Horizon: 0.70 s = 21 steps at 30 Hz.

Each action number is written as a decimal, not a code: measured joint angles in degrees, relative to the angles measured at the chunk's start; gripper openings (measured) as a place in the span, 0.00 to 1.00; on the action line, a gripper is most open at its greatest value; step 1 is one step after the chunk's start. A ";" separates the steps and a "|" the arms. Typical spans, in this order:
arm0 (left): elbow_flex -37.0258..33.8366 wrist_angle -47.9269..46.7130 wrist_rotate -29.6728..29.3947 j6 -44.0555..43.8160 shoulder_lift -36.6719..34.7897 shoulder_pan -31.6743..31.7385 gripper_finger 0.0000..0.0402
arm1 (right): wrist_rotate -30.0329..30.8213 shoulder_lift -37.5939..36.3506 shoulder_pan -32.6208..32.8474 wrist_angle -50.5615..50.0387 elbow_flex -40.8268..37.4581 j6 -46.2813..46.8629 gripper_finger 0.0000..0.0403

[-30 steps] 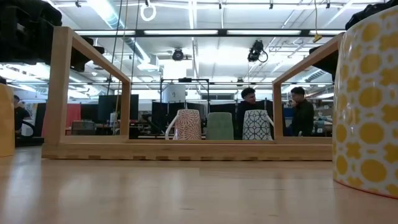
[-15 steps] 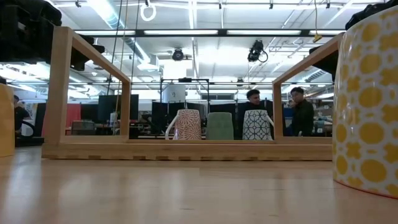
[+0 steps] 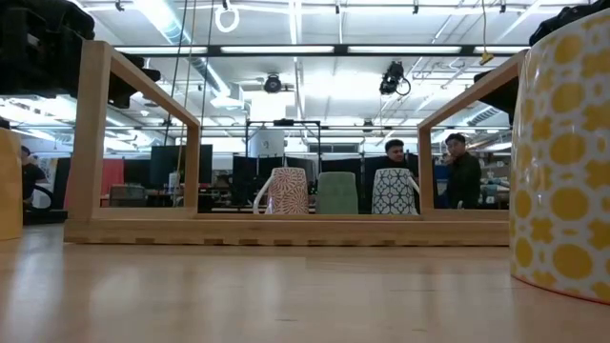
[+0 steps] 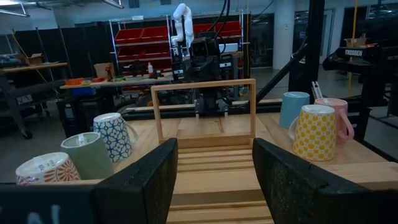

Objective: Place coffee mugs
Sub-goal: Put the orange patterned mug on the shelf

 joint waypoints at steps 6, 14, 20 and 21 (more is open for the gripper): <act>0.00 0.07 0.00 -0.02 0.00 0.00 0.53 | 0.01 0.00 0.01 0.00 -0.01 0.00 0.44; 0.00 0.78 0.00 -0.02 0.00 0.00 0.54 | 0.01 0.00 -0.01 0.00 -0.01 0.00 0.44; 0.00 1.31 -0.06 -0.04 0.00 0.00 0.58 | 0.01 0.00 -0.02 0.01 -0.01 0.00 0.44; 0.00 1.31 -0.15 -0.04 0.00 0.00 0.60 | 0.01 0.00 0.00 0.00 -0.01 0.00 0.44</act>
